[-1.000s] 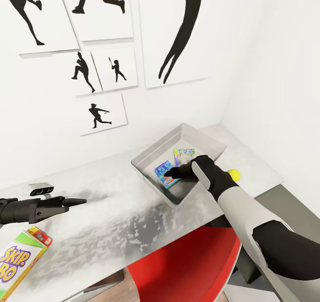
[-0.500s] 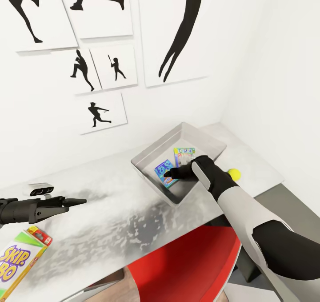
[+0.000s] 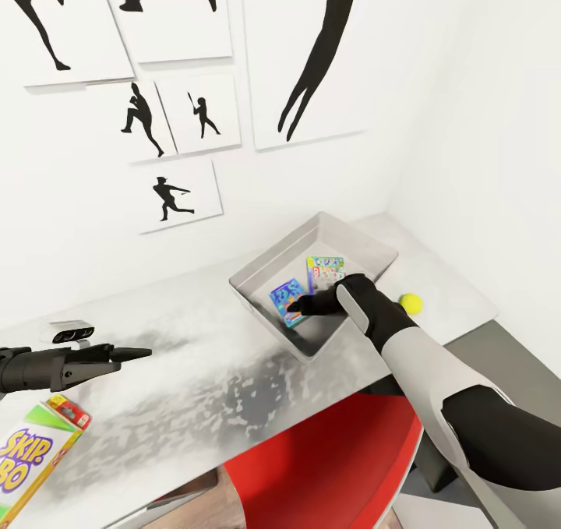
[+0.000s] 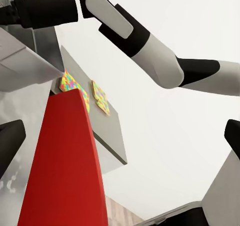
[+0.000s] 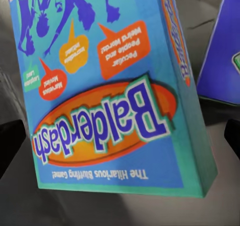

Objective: Put all the toys in the child's room - the three board games (two on the bed and one on the table), the two jigsaw puzzles on the table, and the tennis ball on the table - inside the toy box on the table in the child's room.

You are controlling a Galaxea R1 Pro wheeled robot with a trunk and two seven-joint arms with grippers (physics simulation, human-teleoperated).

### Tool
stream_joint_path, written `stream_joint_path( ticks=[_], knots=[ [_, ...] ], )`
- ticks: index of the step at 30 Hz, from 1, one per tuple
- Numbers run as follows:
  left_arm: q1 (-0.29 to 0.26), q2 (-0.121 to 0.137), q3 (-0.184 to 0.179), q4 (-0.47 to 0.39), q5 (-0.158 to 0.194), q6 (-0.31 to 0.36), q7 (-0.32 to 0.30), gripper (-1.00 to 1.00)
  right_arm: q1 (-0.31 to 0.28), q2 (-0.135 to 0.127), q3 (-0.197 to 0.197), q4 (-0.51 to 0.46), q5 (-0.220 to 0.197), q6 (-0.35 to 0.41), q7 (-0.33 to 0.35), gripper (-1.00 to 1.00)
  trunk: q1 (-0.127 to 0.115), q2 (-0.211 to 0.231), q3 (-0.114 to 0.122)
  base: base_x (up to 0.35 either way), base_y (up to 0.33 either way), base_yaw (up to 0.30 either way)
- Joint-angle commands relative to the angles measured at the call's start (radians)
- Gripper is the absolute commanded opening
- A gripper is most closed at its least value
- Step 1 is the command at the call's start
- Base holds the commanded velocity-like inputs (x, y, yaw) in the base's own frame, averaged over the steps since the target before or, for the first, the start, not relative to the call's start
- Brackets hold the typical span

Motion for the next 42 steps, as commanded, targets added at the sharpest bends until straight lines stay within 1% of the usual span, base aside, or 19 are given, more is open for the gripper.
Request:
stream_joint_path(
  ticks=[1, 9, 13, 16, 34, 42],
  knots=[
    [-0.001, 0.001, -0.003, 0.0, 0.004, 0.011, -0.002, 1.0, -0.001, 0.0, 0.001, 0.0, 0.008, 0.003, 0.01, 1.0, 0.001, -0.002, -0.002, 0.0, 0.0, 0.0],
    [-0.001, 0.001, -0.003, 0.0, 0.004, 0.011, -0.002, 1.0, -0.001, 0.0, 0.001, 0.0, 0.007, 0.004, 0.045, 1.0, 0.001, -0.002, -0.002, 0.0, 0.0, 0.0],
    [-0.001, 0.001, -0.003, 0.0, 0.004, 0.011, -0.002, 1.0, -0.001, 0.0, -0.001, 0.0, 0.008, 0.004, 0.083, 1.0, 0.001, -0.002, -0.002, 0.0, 0.0, 0.0],
    [-0.001, 0.001, -0.003, 0.0, 0.004, 0.011, -0.002, 1.0, -0.001, -0.001, -0.001, 0.0, 0.008, 0.004, 0.093, 1.0, 0.001, -0.002, -0.002, 0.0, 0.0, 0.0],
    [-0.001, 0.001, -0.003, 0.0, 0.004, 0.011, -0.002, 1.0, -0.001, -0.001, -0.001, -0.002, 0.019, -0.002, 0.084, 1.0, 0.001, -0.002, -0.001, 0.0, 0.0, 0.0],
    [-0.001, 0.001, -0.003, 0.0, 0.003, 0.01, -0.002, 1.0, -0.002, -0.001, -0.001, -0.01, 0.019, -0.001, 0.086, 1.0, 0.001, -0.002, 0.008, 0.0, 0.0, 0.0]
  ],
)
